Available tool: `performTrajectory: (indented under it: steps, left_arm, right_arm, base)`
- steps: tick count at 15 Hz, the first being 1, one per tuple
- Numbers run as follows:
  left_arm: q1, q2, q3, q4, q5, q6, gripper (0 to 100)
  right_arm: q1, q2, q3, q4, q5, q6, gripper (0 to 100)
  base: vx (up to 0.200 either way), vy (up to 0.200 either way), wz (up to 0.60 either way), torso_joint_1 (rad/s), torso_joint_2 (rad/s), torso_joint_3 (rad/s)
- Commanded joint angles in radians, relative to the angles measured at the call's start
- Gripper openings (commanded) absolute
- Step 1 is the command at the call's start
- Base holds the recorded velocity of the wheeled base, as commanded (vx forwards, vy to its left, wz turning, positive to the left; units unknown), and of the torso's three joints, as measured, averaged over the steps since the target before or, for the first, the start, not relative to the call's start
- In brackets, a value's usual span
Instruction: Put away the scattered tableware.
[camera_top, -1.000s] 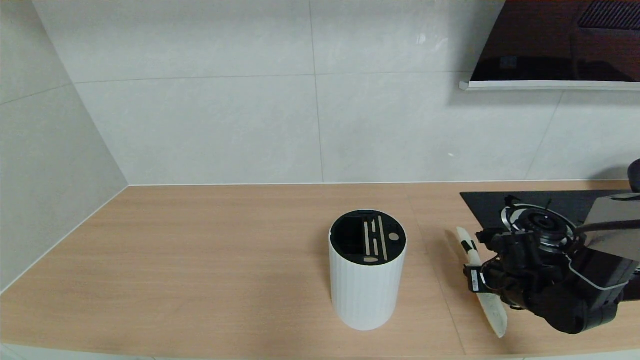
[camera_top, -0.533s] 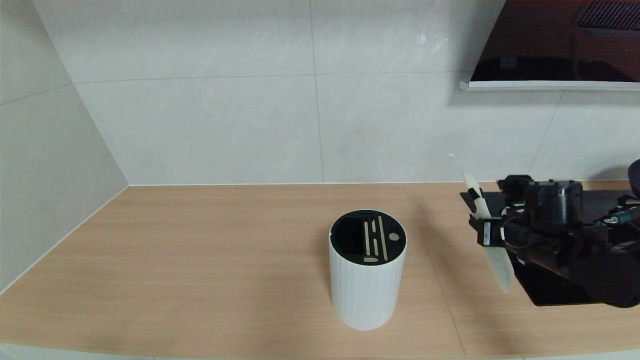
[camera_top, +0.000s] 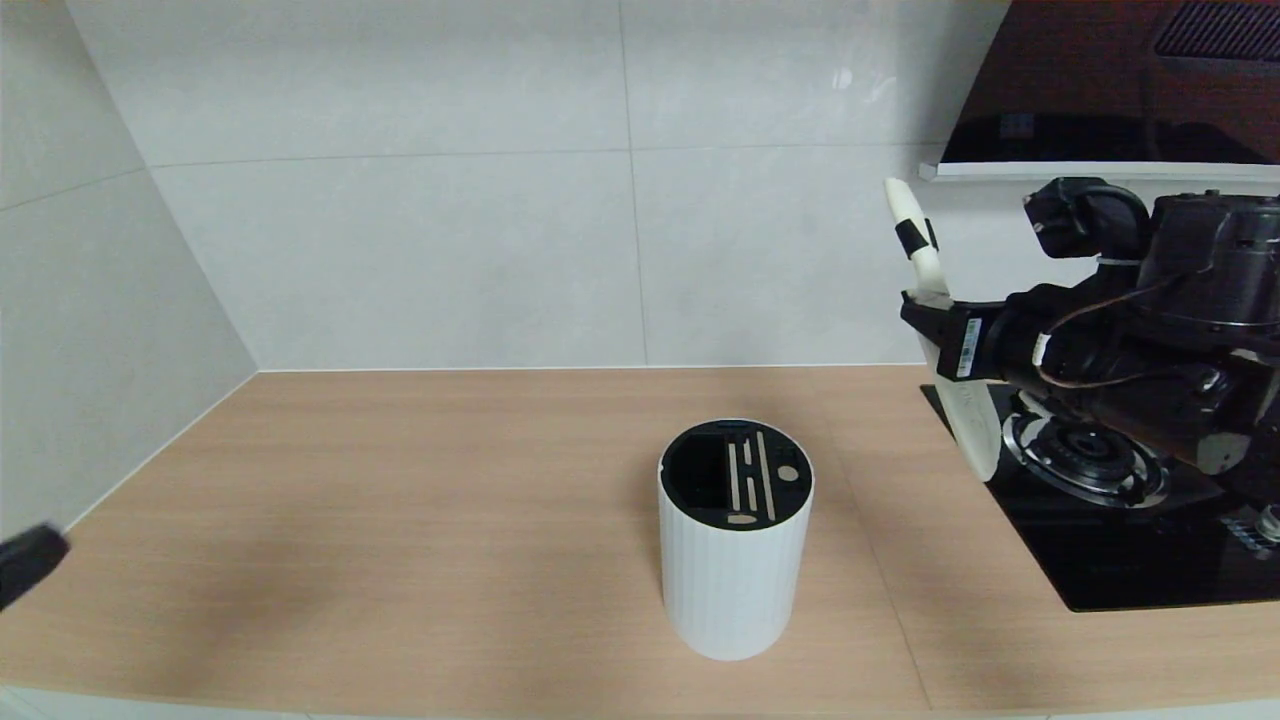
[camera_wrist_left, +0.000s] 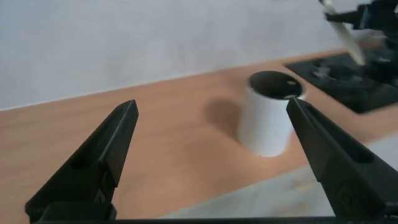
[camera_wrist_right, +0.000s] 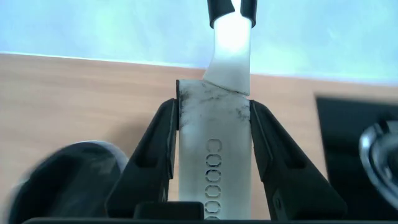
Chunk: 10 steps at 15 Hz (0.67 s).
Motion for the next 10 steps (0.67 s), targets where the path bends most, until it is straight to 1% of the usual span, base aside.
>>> performTrajectory:
  steps: [1,2,3,4,5,6,8,9,10]
  left_arm:
    - [-0.139,0.402,-0.133,-0.136,-0.043,-0.117,100]
    - [-0.213,0.456,-0.125,-0.236,-0.038,-0.209,100]
    - [-0.270,0.479,-0.090,-0.323,-0.035,-0.303,100]
    - [-0.303,0.505,-0.076,-0.389,-0.040,-0.370,100]
    - [-0.349,0.531,-0.070,-0.434,-0.032,-0.398,100]
    - [-0.394,0.555,-0.067,-0.500,-0.014,-0.442,100]
    - [-0.461,0.612,-0.056,-0.612,-0.012,-0.594,100]
    - [-0.478,0.649,-0.046,-0.672,-0.009,-0.652,100]
    - [-0.488,0.684,-0.026,-0.739,-0.009,-0.688,100]
  right_arm:
    - [0.059,-0.038,0.025,-0.006,-0.003,-0.002,0]
    - [0.105,-0.044,0.028,-0.004,-0.006,0.001,0]
    - [0.159,-0.044,0.042,-0.004,-0.009,0.004,0]
    - [0.205,-0.041,0.048,-0.004,-0.032,0.005,0]
    - [0.239,-0.044,0.055,-0.004,-0.057,0.005,0]
    - [0.283,-0.043,0.055,-0.006,-0.080,0.005,0]
    - [0.366,-0.026,0.066,-0.004,-0.091,0.021,0]
    - [0.395,-0.012,0.072,-0.004,-0.094,0.024,0]
    - [0.429,0.003,0.077,-0.006,-0.108,0.025,0]
  base:
    - [0.000,0.000,0.00,0.000,0.00,0.000]
    - [0.000,0.000,0.00,0.000,0.00,0.000]
    - [0.000,0.000,0.00,0.000,0.00,0.000]
    - [0.000,0.000,0.00,0.000,0.00,0.000]
    - [0.000,0.000,0.00,0.000,0.00,0.000]
    - [0.000,0.000,0.00,0.000,0.00,0.000]
    - [0.000,0.000,0.00,0.000,0.00,0.000]
    - [0.000,0.000,0.00,0.000,0.00,0.000]
    - [0.000,0.000,0.00,0.000,0.00,0.000]
